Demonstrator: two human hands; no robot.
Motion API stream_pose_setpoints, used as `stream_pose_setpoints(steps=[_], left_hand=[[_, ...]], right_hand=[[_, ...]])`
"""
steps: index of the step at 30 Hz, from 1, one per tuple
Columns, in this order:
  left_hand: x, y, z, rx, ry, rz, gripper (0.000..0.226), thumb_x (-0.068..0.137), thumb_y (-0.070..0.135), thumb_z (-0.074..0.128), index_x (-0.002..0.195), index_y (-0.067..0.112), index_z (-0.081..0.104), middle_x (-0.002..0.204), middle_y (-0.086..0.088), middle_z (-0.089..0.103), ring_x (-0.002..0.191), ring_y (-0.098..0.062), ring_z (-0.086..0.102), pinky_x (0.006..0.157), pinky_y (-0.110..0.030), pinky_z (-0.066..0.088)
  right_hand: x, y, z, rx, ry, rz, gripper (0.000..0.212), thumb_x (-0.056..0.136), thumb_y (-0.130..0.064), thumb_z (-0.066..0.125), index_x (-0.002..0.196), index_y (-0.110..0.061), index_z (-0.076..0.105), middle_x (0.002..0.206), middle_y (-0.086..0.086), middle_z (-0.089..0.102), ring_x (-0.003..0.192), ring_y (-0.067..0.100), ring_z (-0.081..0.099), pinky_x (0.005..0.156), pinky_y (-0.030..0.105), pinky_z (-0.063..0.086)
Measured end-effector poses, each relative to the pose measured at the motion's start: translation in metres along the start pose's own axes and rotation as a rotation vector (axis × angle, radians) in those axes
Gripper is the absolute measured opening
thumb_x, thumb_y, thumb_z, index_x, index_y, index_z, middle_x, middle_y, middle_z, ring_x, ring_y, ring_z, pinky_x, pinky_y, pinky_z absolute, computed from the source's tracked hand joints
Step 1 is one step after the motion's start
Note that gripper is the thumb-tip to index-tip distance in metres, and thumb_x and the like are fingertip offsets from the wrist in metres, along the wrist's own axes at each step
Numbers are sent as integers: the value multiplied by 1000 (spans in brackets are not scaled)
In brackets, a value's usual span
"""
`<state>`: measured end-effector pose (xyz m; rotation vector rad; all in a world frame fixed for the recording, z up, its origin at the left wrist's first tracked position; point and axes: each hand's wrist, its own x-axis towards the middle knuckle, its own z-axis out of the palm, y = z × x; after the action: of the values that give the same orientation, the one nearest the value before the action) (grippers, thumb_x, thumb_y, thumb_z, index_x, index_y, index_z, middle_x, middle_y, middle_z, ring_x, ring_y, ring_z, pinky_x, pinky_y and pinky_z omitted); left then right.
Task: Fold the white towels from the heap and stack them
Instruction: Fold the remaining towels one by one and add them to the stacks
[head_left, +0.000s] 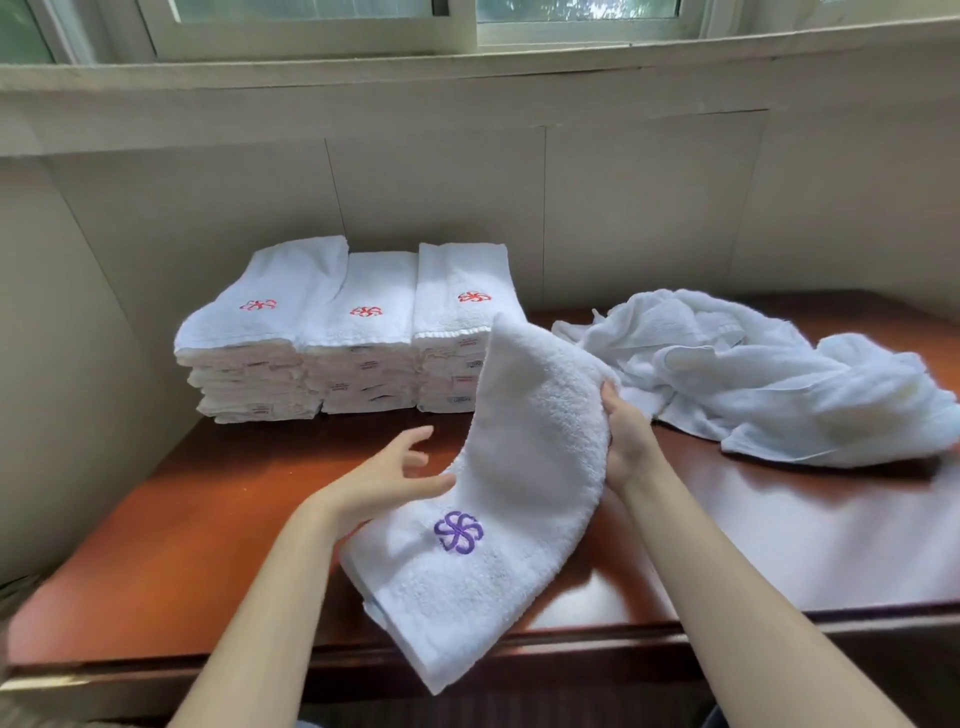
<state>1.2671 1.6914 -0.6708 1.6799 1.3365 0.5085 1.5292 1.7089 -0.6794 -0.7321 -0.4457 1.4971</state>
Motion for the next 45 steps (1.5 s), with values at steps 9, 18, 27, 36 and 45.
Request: stream_pose_setpoints(steps=[9,18,27,36,45], left_hand=[[27,85,6,-544,283,364,18,84,28,71,102,22,70,96,5,74,94,-11,68,71,-17,51],[12,131,-44,-538,434,455,10,92,11,60,100,16,64,92,-3,69,80,-19,66,70,-32,54],[-21,122,-101,-328,277,208,35,92,44,57,110,15,67,102,0,74,85,-13,71,58,-21,50],[-16,155,-143,-392,558,553,26,93,16,61,115,5,51,102,-7,67,83,-15,66,67,-21,56],[61,149,-219,-243,853,518,22,98,24,50,83,27,34,82,6,38,63,-8,36,57,-21,32]], right_hand=[[-2,-23,40,-295,-189,-57,35,101,-30,41,118,-3,58,93,12,74,81,23,72,58,30,57],[-6,-53,87,-574,-442,-137,25,90,-24,64,112,-14,66,110,11,68,93,24,68,74,34,55],[-11,-54,161,-690,-277,-579,21,92,-3,54,91,-22,64,81,-6,69,72,10,66,66,27,55],[-9,-89,212,-1107,-72,-891,15,86,-25,67,95,-14,69,86,4,70,87,27,67,77,42,55],[92,-96,277,-833,-22,-483,43,77,-19,77,64,-16,37,77,5,49,77,24,56,76,45,56]])
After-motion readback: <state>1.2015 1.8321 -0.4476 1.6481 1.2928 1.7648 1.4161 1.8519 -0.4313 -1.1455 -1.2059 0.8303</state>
